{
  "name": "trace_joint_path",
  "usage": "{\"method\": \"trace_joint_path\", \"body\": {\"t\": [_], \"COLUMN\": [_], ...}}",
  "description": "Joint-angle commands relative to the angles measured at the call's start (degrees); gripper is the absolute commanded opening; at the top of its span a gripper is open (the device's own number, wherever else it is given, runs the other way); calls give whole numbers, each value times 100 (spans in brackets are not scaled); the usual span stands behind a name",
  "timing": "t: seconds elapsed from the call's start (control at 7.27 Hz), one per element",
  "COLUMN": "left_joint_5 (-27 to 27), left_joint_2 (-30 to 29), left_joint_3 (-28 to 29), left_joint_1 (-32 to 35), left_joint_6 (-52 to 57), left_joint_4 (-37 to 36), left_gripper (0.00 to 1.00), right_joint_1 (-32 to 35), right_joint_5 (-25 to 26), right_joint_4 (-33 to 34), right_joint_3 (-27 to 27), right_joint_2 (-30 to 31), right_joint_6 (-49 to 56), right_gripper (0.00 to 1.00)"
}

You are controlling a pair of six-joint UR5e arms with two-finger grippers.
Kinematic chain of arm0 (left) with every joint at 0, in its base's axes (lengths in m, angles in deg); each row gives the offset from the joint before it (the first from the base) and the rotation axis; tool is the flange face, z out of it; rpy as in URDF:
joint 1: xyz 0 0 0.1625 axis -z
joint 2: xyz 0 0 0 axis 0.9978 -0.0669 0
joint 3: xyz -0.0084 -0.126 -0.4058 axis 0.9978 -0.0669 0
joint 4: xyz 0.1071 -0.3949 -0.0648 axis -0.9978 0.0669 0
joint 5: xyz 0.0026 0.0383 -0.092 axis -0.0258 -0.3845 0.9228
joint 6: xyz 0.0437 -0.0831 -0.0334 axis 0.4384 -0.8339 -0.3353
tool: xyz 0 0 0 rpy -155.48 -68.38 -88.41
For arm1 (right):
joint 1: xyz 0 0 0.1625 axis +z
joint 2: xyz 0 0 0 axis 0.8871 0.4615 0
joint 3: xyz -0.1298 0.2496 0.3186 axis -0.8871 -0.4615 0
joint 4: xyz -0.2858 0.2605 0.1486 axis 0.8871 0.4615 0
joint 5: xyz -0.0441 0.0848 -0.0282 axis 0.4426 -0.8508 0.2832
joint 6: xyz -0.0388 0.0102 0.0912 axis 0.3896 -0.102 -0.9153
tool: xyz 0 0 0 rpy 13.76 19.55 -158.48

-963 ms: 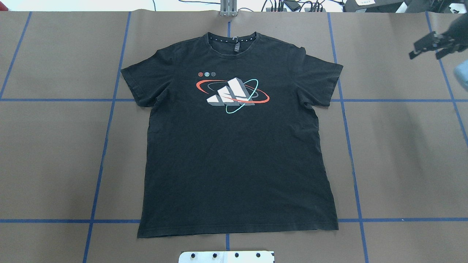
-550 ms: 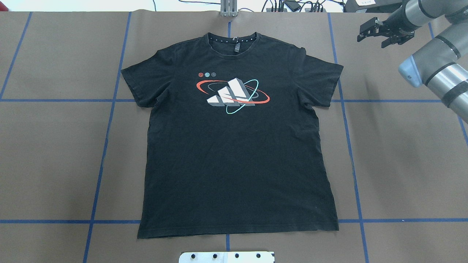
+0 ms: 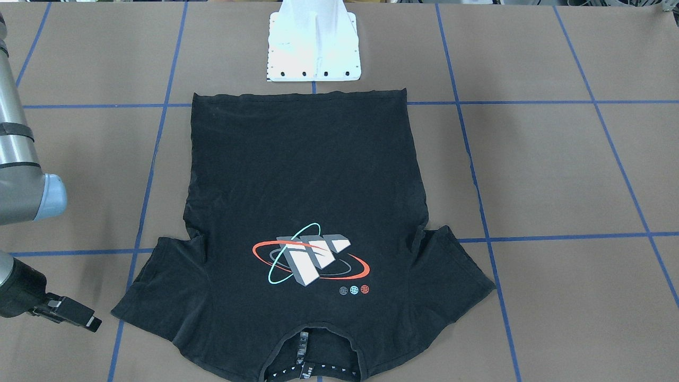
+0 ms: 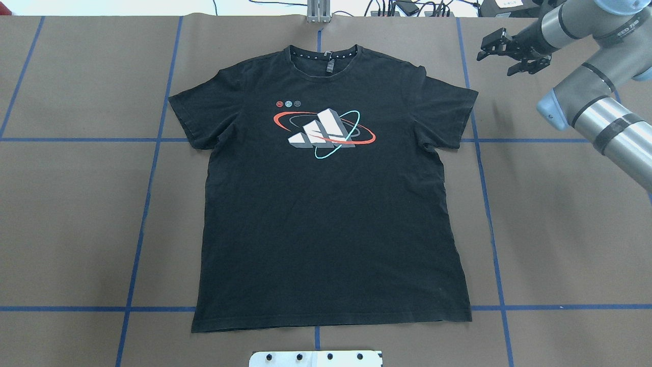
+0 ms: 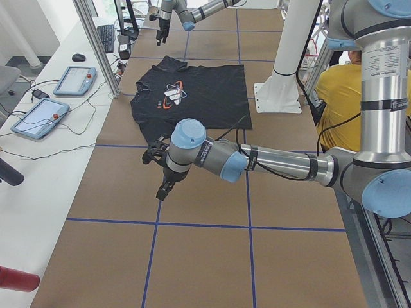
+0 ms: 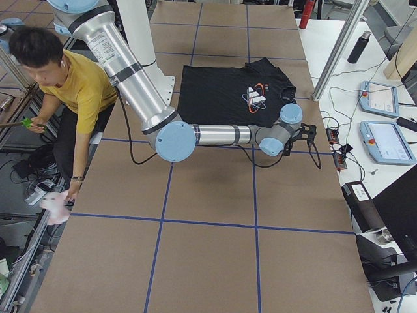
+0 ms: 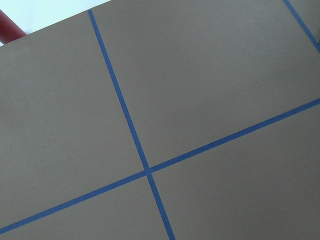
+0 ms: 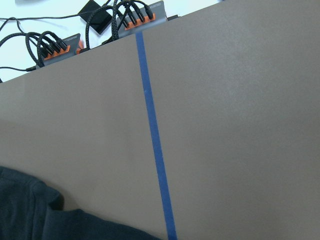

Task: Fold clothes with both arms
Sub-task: 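Move the right gripper in toward the shirt's shoulder farthest from the robot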

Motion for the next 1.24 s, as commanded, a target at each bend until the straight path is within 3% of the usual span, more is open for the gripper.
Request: {"method": "trace_joint_path", "body": {"t": [0.0, 0.96, 1.1], "left_joint_5": [-1, 8, 8], "left_joint_2": [0, 0, 17], "left_joint_3": [-15, -120, -155], "left_joint_1": [0, 0, 0], "left_joint_6": [5, -4, -13], "left_joint_4": [-7, -7, -7], "left_gripper": [99, 99, 99], "right_joint_1": [-177, -432, -450], "right_joint_5": [269, 429, 438], "right_joint_4": [-19, -115, -115], "right_joint_3": [-153, -436, -436], "right_joint_2": [-144, -93, -92], "right_joint_6": [-23, -23, -23], "right_gripper": [98, 83, 75]}}
